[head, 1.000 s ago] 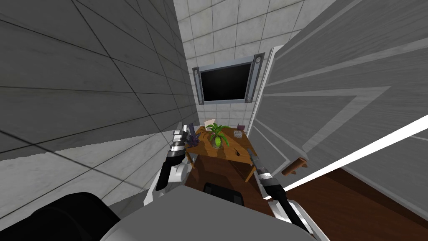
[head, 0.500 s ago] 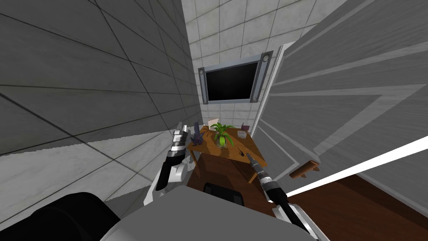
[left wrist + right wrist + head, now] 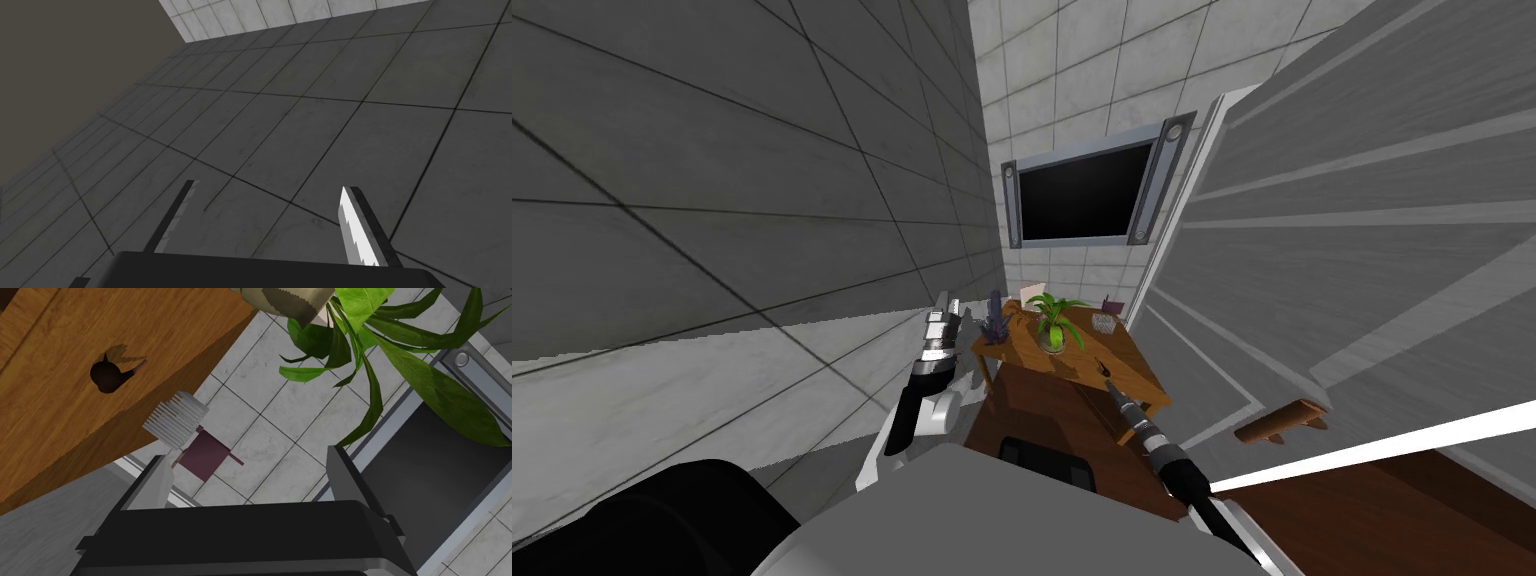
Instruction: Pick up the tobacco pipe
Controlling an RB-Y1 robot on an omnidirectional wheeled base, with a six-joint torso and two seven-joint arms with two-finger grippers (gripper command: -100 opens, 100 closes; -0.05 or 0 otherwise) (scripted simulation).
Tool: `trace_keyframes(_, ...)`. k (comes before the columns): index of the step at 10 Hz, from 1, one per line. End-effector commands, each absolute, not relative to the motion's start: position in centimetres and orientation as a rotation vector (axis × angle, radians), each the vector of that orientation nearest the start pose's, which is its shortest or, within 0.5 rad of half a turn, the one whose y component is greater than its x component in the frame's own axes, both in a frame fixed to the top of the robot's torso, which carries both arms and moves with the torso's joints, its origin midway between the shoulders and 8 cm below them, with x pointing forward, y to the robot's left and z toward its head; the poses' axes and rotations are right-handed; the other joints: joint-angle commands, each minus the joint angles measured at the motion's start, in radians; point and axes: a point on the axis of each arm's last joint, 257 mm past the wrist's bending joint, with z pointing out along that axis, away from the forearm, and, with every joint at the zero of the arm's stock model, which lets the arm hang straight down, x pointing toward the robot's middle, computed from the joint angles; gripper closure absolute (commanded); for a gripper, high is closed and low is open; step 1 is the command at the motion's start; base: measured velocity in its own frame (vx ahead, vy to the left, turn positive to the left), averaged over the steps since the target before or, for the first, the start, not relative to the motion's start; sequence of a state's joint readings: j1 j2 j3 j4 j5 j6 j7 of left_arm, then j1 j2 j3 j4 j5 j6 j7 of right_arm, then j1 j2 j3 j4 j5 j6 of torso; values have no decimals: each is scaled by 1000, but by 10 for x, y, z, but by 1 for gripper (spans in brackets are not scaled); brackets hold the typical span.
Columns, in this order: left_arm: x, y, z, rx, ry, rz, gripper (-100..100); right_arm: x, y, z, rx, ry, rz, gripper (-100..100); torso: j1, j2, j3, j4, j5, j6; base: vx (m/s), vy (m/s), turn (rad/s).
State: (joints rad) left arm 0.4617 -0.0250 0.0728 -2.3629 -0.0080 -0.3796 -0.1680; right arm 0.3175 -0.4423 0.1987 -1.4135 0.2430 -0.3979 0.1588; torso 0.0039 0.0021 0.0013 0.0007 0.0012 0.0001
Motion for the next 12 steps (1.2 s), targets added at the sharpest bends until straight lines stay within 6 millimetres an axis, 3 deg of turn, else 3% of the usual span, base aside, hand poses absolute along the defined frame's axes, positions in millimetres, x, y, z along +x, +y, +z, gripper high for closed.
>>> trace_keyframes(1,344,301,52,-604,633,-1079,0,382,-293,-402,522,1850,703,-100,0,0,0,0,0,0,-18,96,222)
trace_keyframes(3,344,301,52,-604,633,-1079,0,372,-309,-423,528,1910,646,-100,0,-1,0,0,0,1,4,63,112)
trace_keyframes(4,344,301,52,-604,633,-1079,0,371,-309,-424,529,1912,644,-100,-1,-2,-1,0,0,0,14,39,75)
trace_keyframes(7,344,301,52,-604,633,-1079,0,335,-367,-477,553,2073,458,-100,-1,-4,-2,-1,0,0,40,65,225)
trace_keyframes(9,344,301,52,-604,633,-1079,0,335,-367,-477,553,2073,458,-100,-2,-3,-2,-1,0,0,22,39,47)
trace_keyframes(10,344,301,52,-604,633,-1079,0,322,-387,-490,562,2119,395,-100,-3,-2,-1,0,0,1,24,34,177)
trace_keyframes(11,344,301,52,-604,633,-1079,0,322,-387,-490,562,2119,395,-100,-3,-2,-1,0,-1,0,31,26,106)
trace_keyframes(12,344,301,52,-604,633,-1079,0,309,-408,-501,571,2161,332,-100,-3,-3,-2,-1,-1,1,53,40,199)
